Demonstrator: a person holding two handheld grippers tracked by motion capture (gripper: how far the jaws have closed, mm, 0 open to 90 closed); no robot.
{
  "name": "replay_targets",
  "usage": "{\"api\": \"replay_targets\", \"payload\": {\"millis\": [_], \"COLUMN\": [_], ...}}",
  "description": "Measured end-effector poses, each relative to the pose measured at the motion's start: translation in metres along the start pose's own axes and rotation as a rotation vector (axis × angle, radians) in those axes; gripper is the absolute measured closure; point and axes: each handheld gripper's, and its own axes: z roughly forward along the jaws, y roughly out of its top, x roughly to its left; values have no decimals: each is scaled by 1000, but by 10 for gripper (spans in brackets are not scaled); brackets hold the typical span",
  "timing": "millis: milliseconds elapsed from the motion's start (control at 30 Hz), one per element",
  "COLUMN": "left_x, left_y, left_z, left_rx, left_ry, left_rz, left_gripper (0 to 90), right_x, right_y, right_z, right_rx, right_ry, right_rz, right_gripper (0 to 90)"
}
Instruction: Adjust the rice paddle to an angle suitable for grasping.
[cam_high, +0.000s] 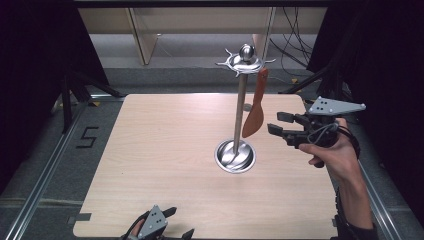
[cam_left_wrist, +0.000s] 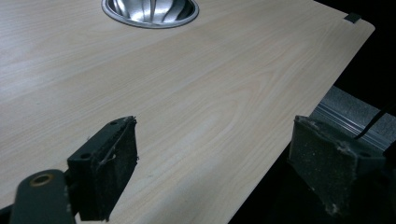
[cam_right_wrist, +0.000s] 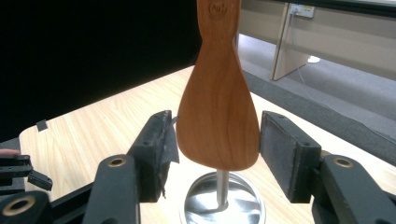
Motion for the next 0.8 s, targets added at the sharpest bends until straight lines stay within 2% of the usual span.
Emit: {"api": "replay_targets", "payload": {"millis": [33,67,100,133,167,200,233,267,300,333,367,400,433,467,500,533,567,600,667,733,767,800], "left_x": [-2,-1,-1,-2,-2,-2,0,-2,-1,1,2,1,-1,-1,1,-1,-2,-2,-2,-2,-2,-2], "left_y": [0,0,0,0,0,0,0,0,0,1,1,1,0,0,0,0,0,0,1,0,0,1], "left_z": [1,1,1,1,1,0,-1,0,0,0,-1,-1,0,0,-1,-1,0,0,0,0,1,1], "left_rx": [-17,-15,-15,-21,-21,-17,2,-20,-20,-7,2,0,-14,-14,-2,-7,-21,-18,-14,-20,-21,-21], "left_ry": [-8,-8,-8,-10,-9,-8,0,-9,-10,-10,-8,-9,-11,-12,-5,-11,-19,-16,-8,-19,-18,-19], "left_rz": [-19,-18,-19,-26,-22,-21,1,-25,-17,24,34,26,-17,-19,2,-10,-18,-15,-15,-20,-20,-19], "left_gripper": [147,147,147,147,146,146,146,146,147,147,146,147,147,146,147,146,146,146,147,147,147,147], "right_x": [1,-1,0,-2,-2,-4,-5,-5,-6,-6,-6,-6,-6,-7,-7,-7,-6,-4,-5,-7,-4,-5], "right_y": [-2,-5,-7,-10,-11,-13,-15,-16,-17,-18,-19,-20,-20,-21,-22,-22,-23,-24,-25,-27,-29,-31], "right_z": [1,1,1,3,4,6,7,6,7,7,7,8,8,9,9,9,10,12,13,16,16,18], "right_rx": [-7,-16,-11,-27,1,2,-11,9,12,10,19,23,29,12,24,32,30,18,40,29,44,52], "right_ry": [-2,5,9,6,18,0,7,9,10,2,9,5,7,-7,10,-4,1,-4,0,-1,-6,-3], "right_rz": [8,5,22,13,33,26,31,49,29,23,35,30,35,19,40,29,42,55,48,19,50,34], "right_gripper": [455,454,454,453,448,445,445,445,443,443,442,442,441,439,438,437,436,435,432,432,431,428]}}
